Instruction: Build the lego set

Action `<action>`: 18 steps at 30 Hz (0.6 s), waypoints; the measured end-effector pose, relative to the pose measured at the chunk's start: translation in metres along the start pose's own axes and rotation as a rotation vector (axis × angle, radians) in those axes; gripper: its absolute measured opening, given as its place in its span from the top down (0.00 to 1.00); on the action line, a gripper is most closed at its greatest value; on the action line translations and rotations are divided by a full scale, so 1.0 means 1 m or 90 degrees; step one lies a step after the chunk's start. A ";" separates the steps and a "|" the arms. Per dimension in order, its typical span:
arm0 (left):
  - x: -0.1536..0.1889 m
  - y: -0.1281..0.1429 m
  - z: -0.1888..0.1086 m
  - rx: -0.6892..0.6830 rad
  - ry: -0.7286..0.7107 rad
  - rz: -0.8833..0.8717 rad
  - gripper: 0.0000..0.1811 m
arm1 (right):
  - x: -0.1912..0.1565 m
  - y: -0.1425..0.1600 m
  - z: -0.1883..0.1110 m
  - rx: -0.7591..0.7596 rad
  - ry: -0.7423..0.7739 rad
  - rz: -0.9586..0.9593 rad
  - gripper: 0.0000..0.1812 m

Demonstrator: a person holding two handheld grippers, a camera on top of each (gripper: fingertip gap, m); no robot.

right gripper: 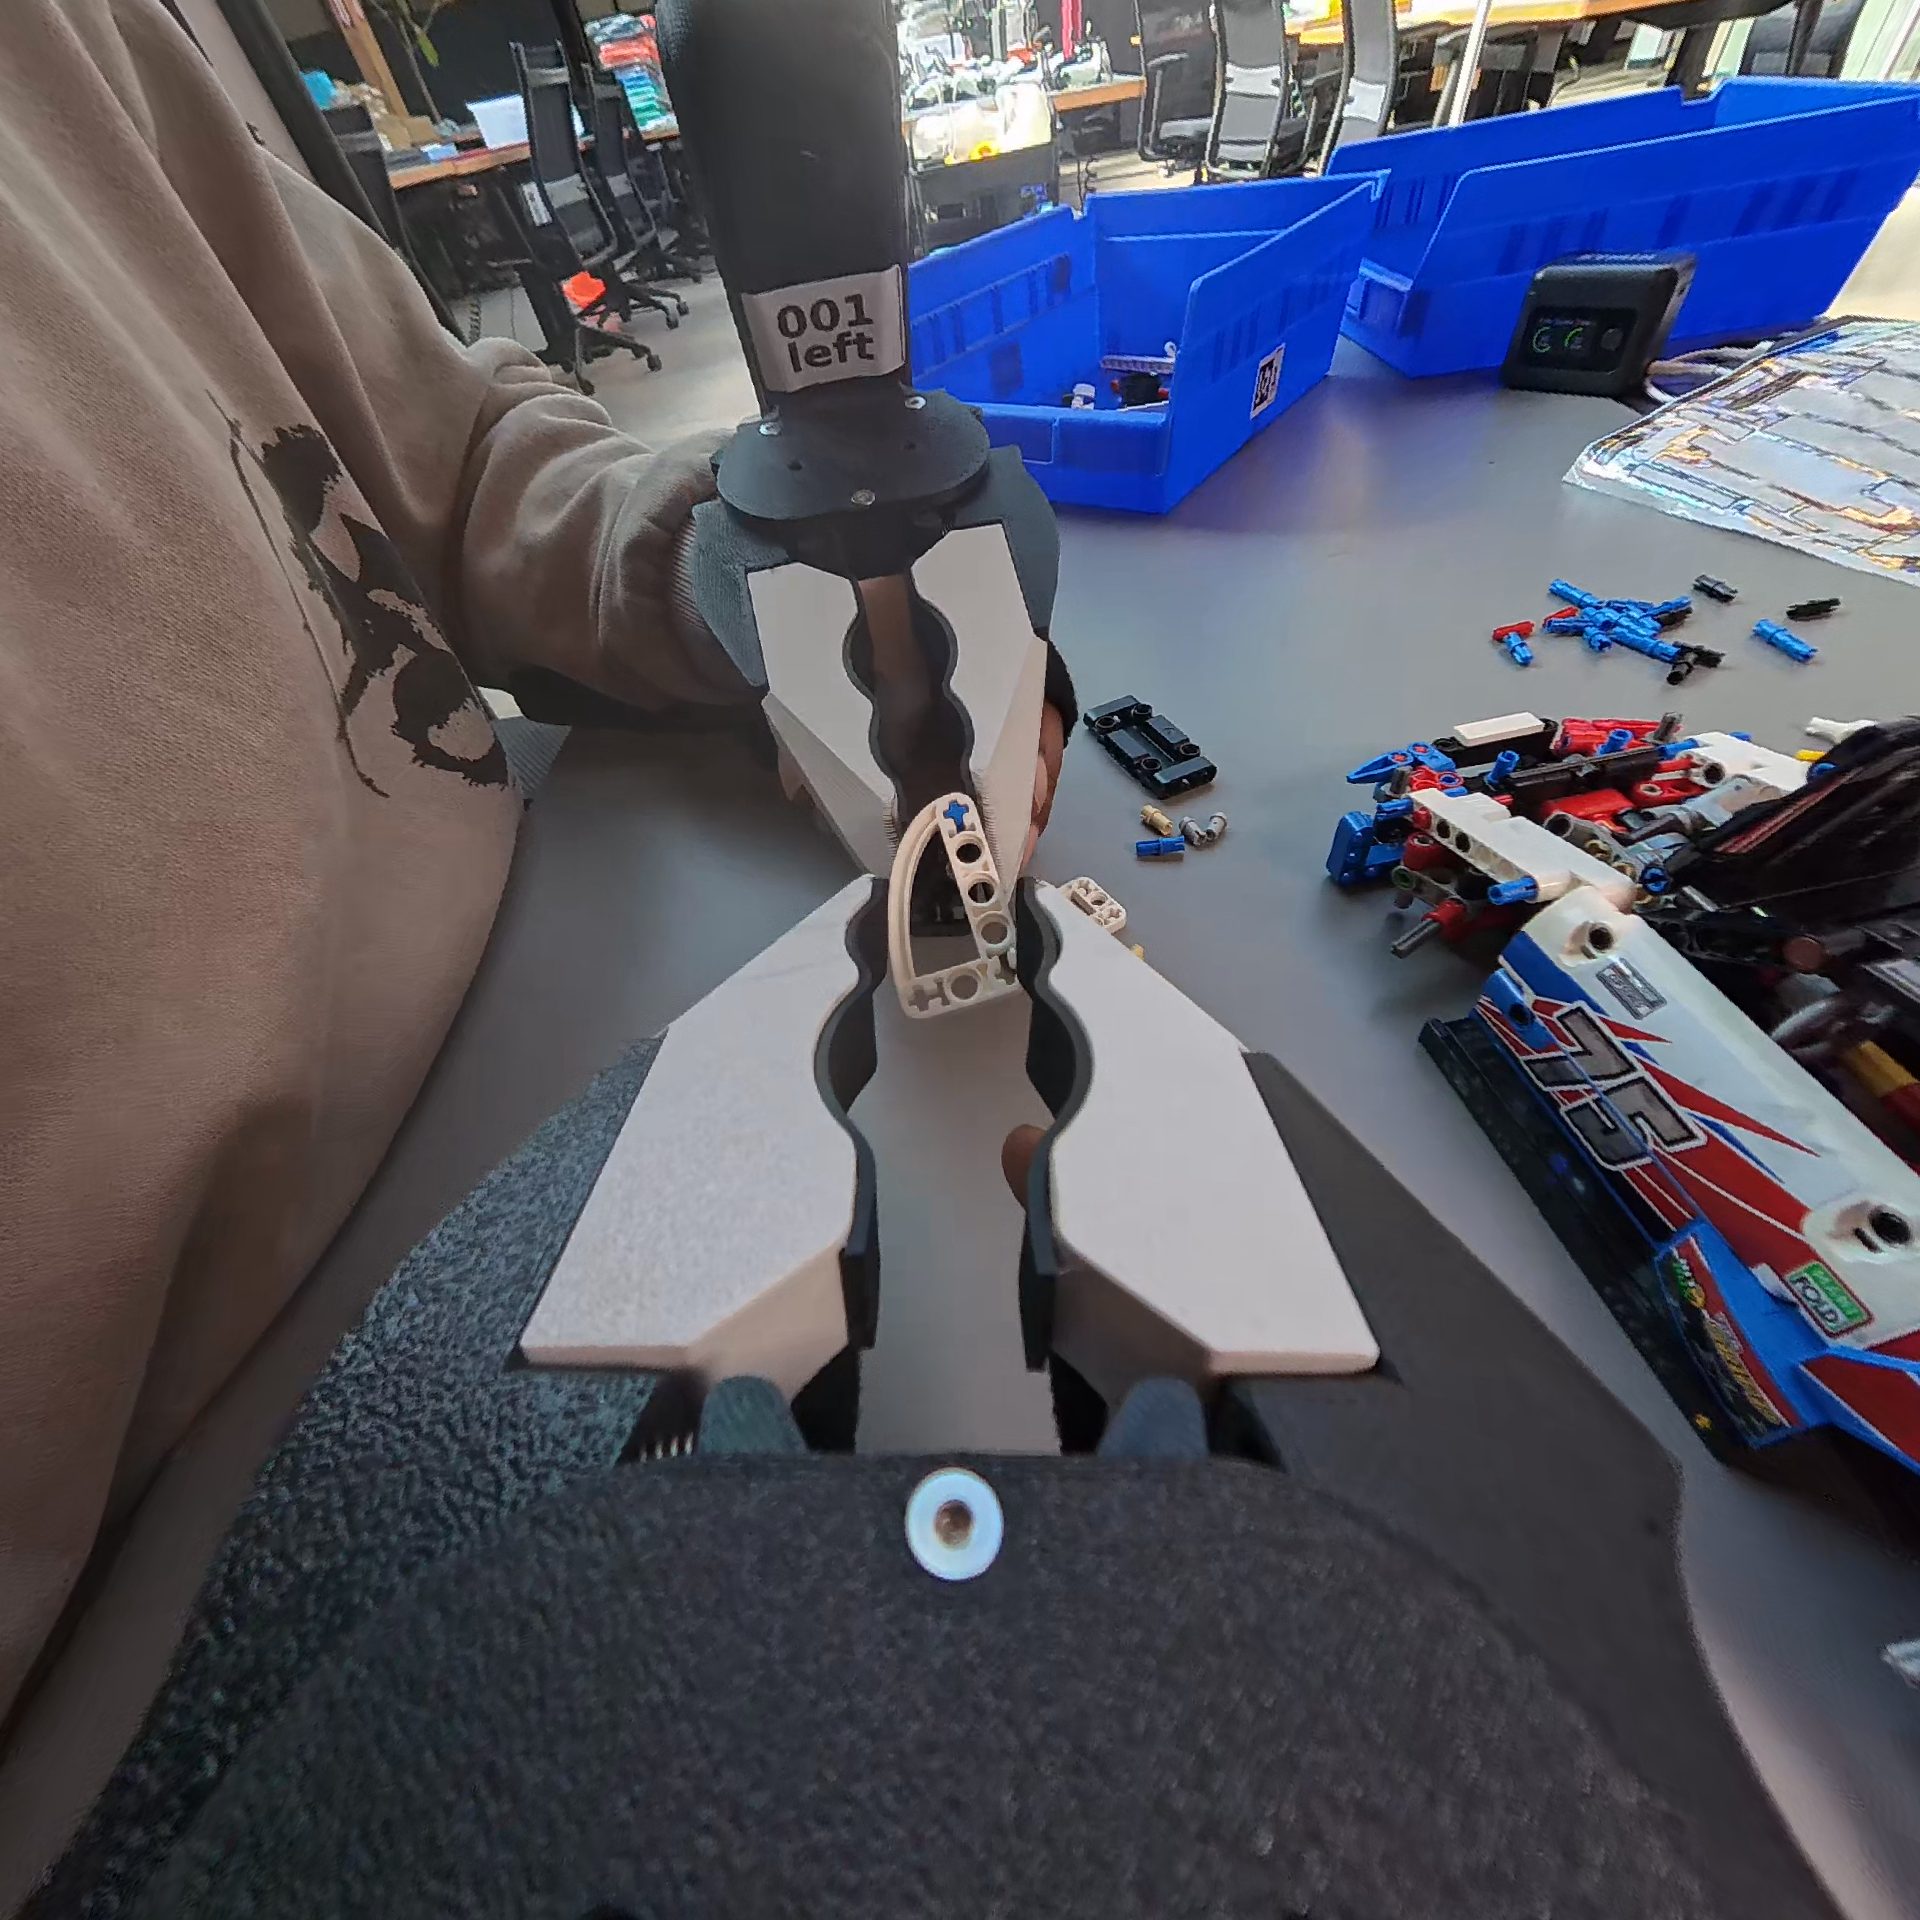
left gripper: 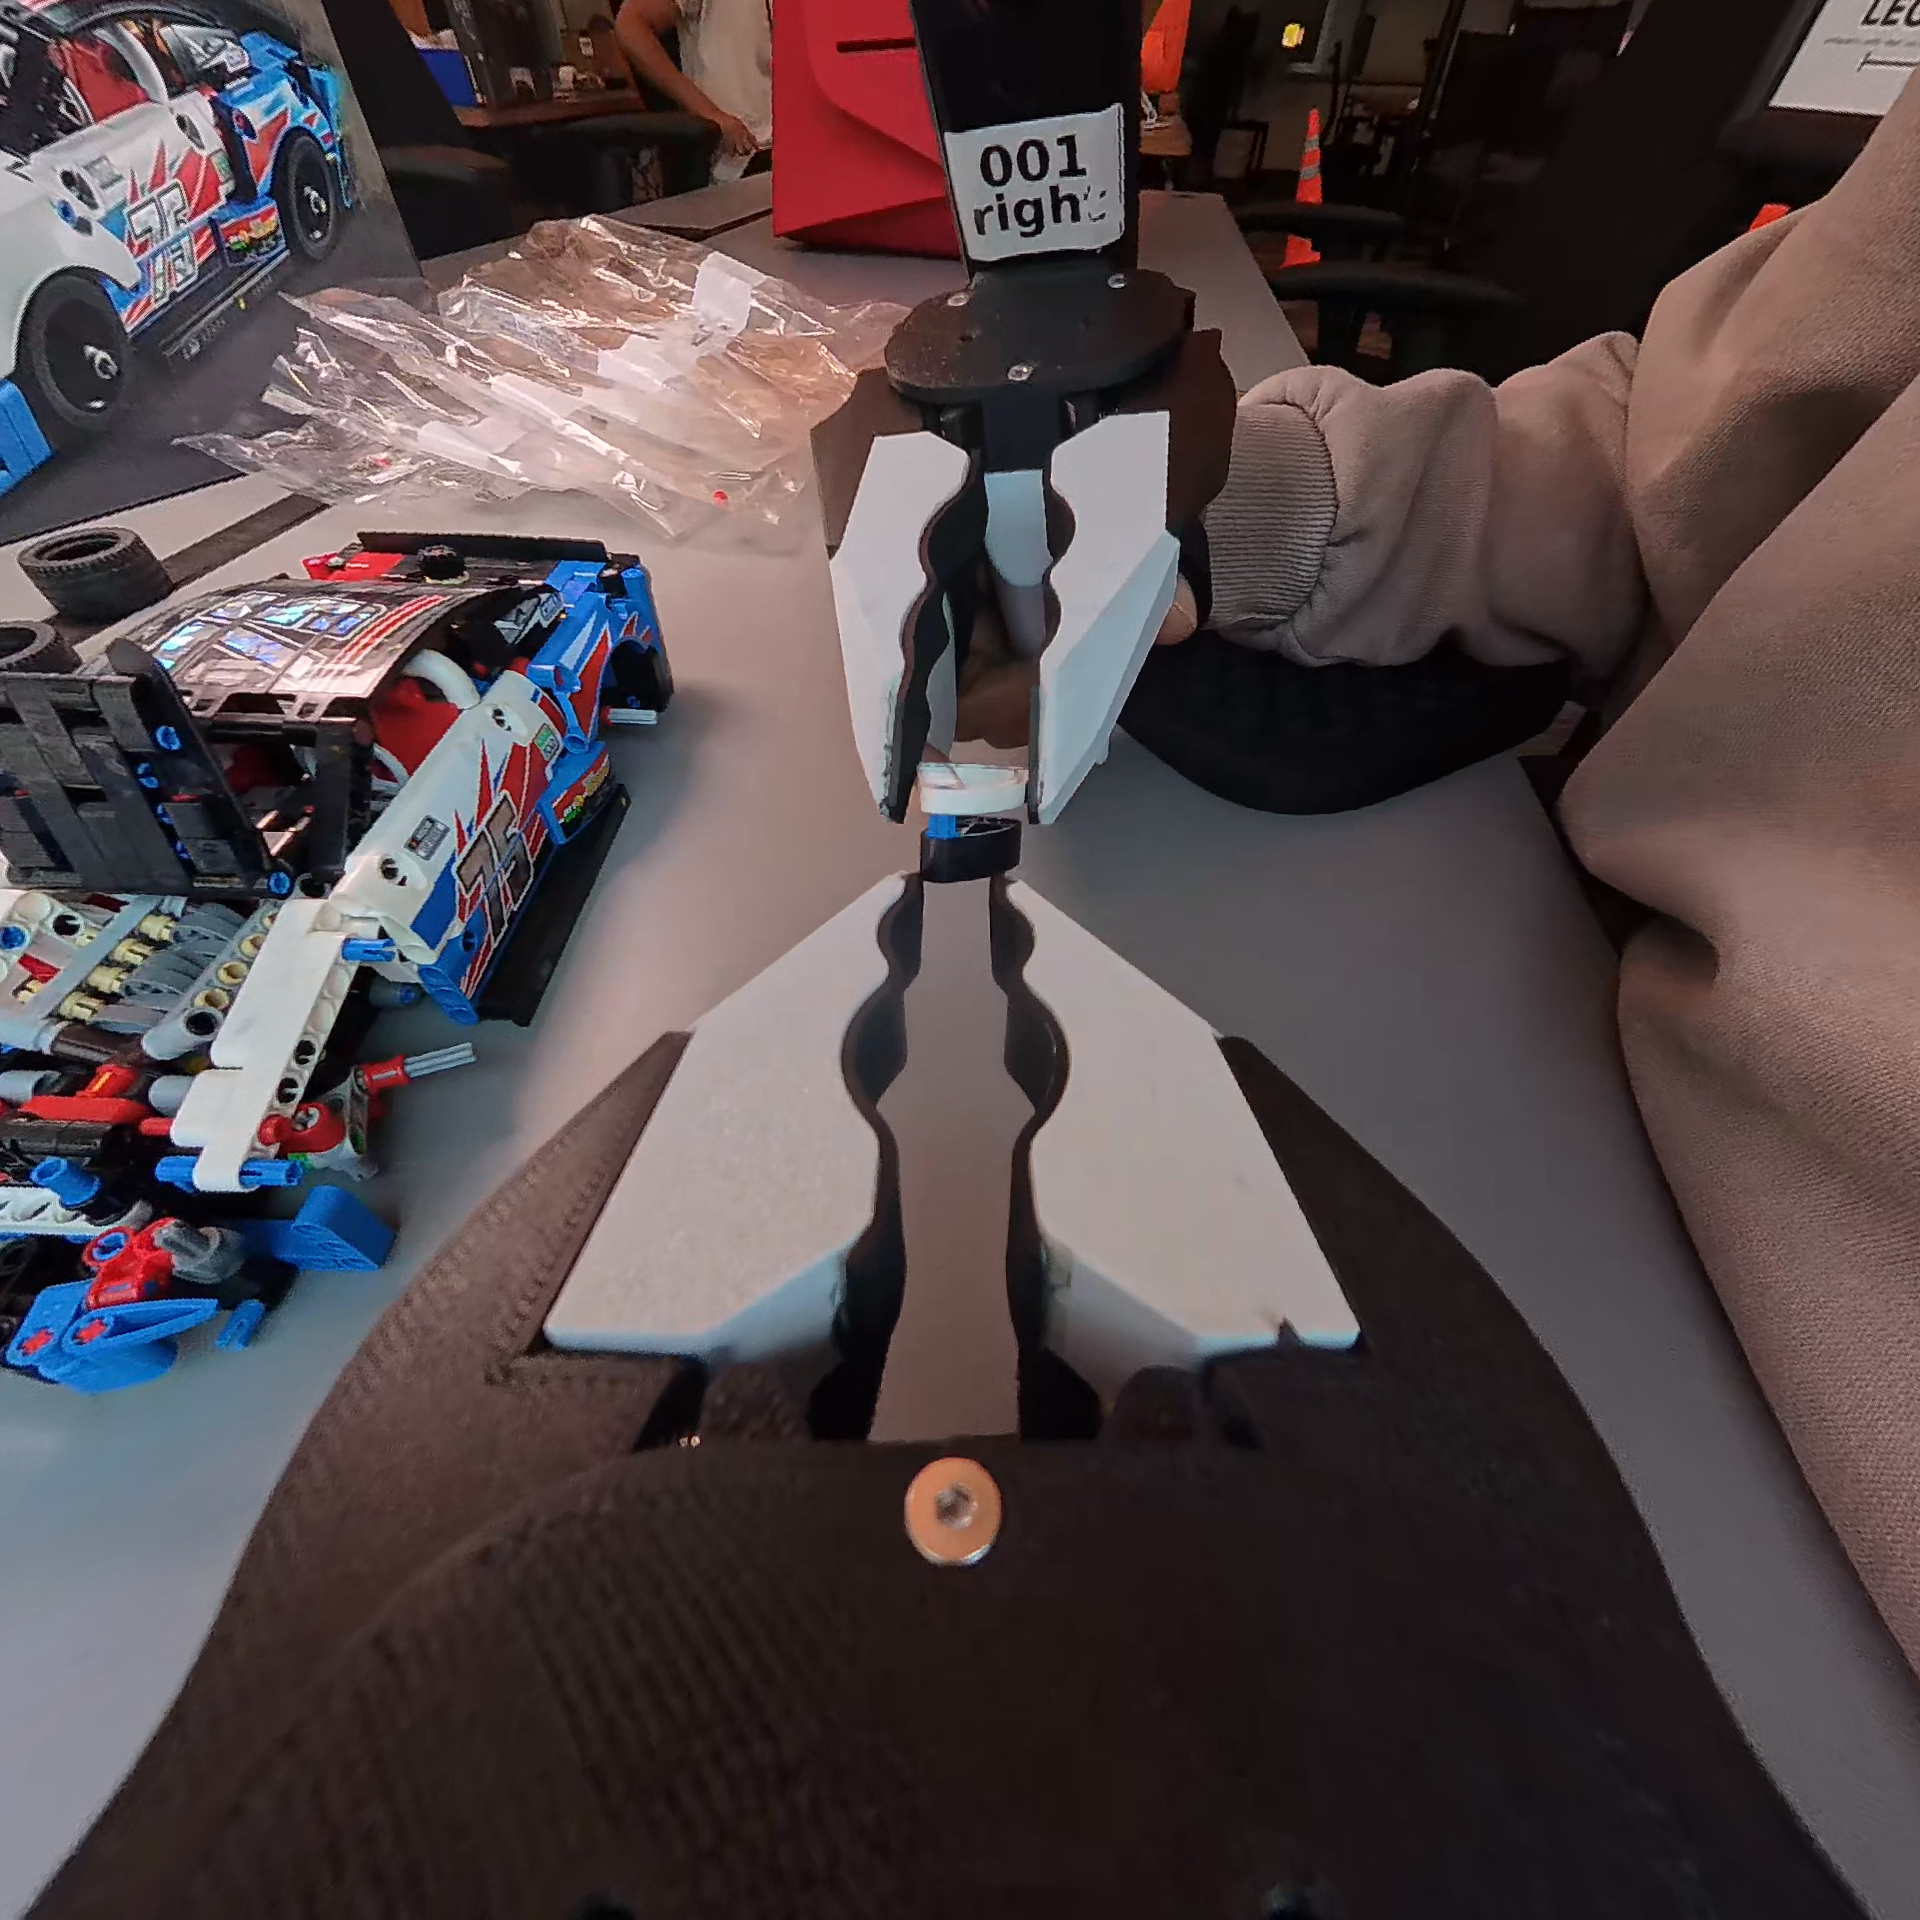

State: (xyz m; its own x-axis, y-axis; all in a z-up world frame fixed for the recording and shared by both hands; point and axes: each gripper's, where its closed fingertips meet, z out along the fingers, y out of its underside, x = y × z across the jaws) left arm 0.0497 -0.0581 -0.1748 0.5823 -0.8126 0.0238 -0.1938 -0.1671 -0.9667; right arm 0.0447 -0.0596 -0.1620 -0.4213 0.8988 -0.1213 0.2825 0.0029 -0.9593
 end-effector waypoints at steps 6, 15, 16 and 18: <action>-0.014 0.005 -0.001 -0.018 -0.042 -0.010 0.90 | 0.007 0.012 -0.003 -0.047 0.027 -0.011 0.88; -0.041 -0.004 -0.012 0.019 -0.132 -0.009 0.74 | 0.033 0.068 -0.011 -0.268 0.122 -0.067 0.89; -0.043 -0.006 -0.013 0.026 -0.140 -0.010 0.72 | 0.033 0.069 -0.011 -0.274 0.124 -0.069 0.89; -0.047 -0.009 -0.016 0.039 -0.154 -0.009 0.71 | 0.036 0.071 -0.013 -0.293 0.141 -0.079 0.89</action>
State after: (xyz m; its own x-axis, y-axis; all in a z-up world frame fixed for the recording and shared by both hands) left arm 0.0118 -0.0270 -0.1632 0.7585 -0.6514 -0.0171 -0.1399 -0.1371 -0.9806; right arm 0.0611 -0.0211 -0.2313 -0.2972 0.9504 0.0913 0.6117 0.2630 -0.7461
